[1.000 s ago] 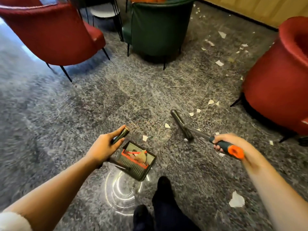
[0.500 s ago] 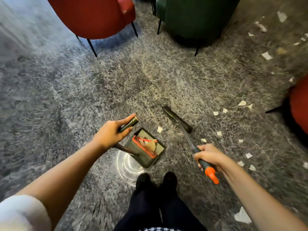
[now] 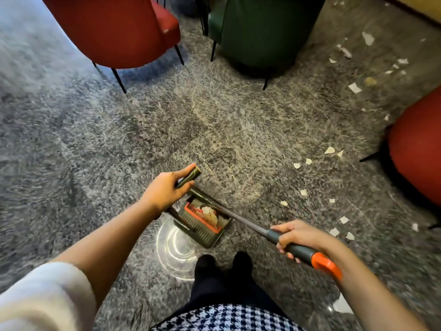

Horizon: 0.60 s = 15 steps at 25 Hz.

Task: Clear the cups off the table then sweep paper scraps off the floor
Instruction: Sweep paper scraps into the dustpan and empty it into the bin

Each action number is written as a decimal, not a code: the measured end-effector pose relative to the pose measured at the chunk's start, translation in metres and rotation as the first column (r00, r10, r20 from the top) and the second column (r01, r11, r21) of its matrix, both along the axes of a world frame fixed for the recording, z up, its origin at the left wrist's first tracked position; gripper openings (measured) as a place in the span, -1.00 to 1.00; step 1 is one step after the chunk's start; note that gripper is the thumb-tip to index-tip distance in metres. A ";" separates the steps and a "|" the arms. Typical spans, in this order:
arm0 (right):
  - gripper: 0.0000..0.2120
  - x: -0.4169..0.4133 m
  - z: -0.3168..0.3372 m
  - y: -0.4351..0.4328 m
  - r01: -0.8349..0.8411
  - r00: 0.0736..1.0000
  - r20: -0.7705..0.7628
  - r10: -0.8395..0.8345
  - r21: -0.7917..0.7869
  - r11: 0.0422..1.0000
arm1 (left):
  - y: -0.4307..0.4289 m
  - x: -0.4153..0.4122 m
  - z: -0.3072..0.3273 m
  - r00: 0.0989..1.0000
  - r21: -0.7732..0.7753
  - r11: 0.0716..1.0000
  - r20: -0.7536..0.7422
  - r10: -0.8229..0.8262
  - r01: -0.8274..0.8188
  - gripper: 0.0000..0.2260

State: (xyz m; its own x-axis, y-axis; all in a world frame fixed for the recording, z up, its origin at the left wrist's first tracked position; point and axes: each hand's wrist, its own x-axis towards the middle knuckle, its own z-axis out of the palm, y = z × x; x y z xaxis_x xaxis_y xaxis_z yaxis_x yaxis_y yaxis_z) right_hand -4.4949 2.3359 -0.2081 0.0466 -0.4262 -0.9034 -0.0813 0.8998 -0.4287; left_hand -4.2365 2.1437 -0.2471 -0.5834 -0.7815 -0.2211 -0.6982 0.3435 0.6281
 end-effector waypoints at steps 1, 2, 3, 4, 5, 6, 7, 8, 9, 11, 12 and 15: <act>-0.55 0.000 0.003 0.001 0.029 1.000 -0.002 -0.029 -0.003 1.000 | 0.000 0.001 0.000 1.000 0.006 1.000 -0.012 -0.003 0.003 -0.55; -0.55 -0.003 0.006 0.003 0.067 0.998 -0.007 -0.067 -0.001 0.998 | 0.001 0.001 0.001 0.999 0.016 1.000 -0.033 -0.006 0.006 -0.55; -0.55 -0.007 0.009 0.004 0.116 0.993 -0.012 -0.116 0.003 0.993 | 0.002 -0.001 0.002 0.998 0.031 0.999 -0.062 -0.007 0.009 -0.55; -0.55 -0.014 0.013 0.007 0.177 0.984 -0.017 -0.177 0.007 0.984 | 0.005 -0.003 0.003 0.995 0.050 0.999 -0.096 -0.010 0.015 -0.55; -0.54 -0.021 0.018 0.011 0.242 0.970 -0.024 -0.242 0.008 0.970 | 0.007 -0.008 0.003 0.991 0.065 0.997 -0.131 -0.023 0.031 -0.55; -0.54 -0.030 0.023 0.016 0.297 0.954 -0.034 -0.297 0.003 0.955 | 0.008 -0.015 0.003 0.985 0.072 0.995 -0.166 -0.053 0.065 -0.56; -0.53 -0.038 0.028 0.024 0.345 0.938 -0.045 -0.345 -0.005 0.939 | 0.009 -0.022 0.004 0.976 0.072 0.990 -0.195 -0.101 0.117 -0.57; -0.53 -0.046 0.033 0.033 0.389 0.919 -0.058 -0.389 -0.012 0.921 | 0.008 -0.032 0.004 0.965 0.069 0.982 -0.207 -0.160 0.178 -0.56; -0.52 -0.054 0.037 0.043 0.439 0.896 -0.072 -0.439 -0.018 0.898 | 0.005 -0.043 0.004 0.954 0.067 0.969 -0.202 -0.221 0.239 -0.56; -0.51 -0.067 0.042 0.063 0.535 0.839 -0.098 -0.536 -0.040 0.844 | 0.000 -0.065 0.003 0.929 0.070 0.936 -0.170 -0.329 0.344 -0.55; -0.51 -0.073 0.042 0.071 0.571 0.812 -0.110 -0.573 -0.052 0.819 | -0.002 -0.076 0.003 0.916 0.070 0.921 -0.156 -0.369 0.383 -0.55; -0.53 -0.094 0.039 0.093 0.670 0.724 -0.133 -0.677 -0.094 0.736 | 0.000 -0.120 0.004 0.871 0.037 0.877 -0.144 -0.469 0.478 -0.56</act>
